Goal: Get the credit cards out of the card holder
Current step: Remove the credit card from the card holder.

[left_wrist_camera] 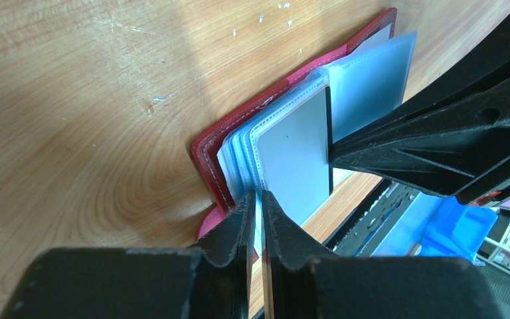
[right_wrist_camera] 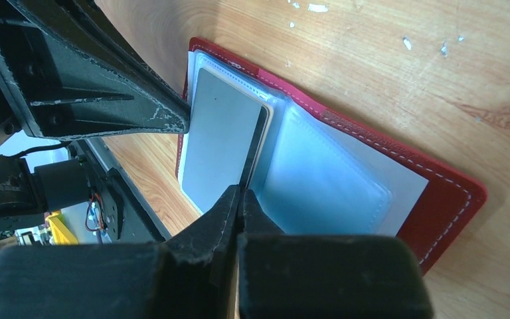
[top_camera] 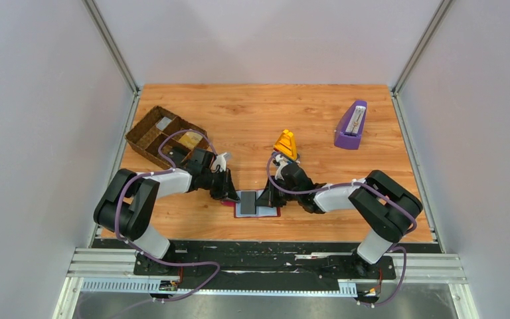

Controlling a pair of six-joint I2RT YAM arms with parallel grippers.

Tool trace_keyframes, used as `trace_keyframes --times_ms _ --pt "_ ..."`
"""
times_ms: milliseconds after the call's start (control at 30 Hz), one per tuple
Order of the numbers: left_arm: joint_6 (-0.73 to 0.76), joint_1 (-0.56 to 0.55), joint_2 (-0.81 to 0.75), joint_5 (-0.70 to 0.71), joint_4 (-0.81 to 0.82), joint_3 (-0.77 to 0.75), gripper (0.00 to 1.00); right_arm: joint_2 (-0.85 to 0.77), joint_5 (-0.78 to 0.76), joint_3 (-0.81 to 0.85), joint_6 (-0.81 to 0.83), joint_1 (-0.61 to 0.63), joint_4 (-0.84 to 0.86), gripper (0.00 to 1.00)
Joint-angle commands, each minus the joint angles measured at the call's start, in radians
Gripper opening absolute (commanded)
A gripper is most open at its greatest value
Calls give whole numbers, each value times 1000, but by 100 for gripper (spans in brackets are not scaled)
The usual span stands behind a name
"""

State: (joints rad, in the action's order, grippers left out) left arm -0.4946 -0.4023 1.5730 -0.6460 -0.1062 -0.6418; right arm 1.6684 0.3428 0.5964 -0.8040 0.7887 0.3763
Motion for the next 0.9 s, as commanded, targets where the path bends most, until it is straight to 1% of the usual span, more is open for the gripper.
trace_keyframes --times_ms 0,400,700,767,867 --pt "7 -4 23 56 6 24 15 2 16 -13 -15 -10 98 0" --pt "-2 -4 39 80 -9 18 15 -54 63 -105 -49 -54 164 0" --pt "-9 -5 22 72 -21 15 15 -50 76 -78 -73 -54 153 0" --pt "-8 -4 14 69 -35 7 16 -48 77 -68 -74 -54 138 5" --pt "-8 -5 -25 64 -62 -14 19 -47 69 -63 -81 -54 131 12"
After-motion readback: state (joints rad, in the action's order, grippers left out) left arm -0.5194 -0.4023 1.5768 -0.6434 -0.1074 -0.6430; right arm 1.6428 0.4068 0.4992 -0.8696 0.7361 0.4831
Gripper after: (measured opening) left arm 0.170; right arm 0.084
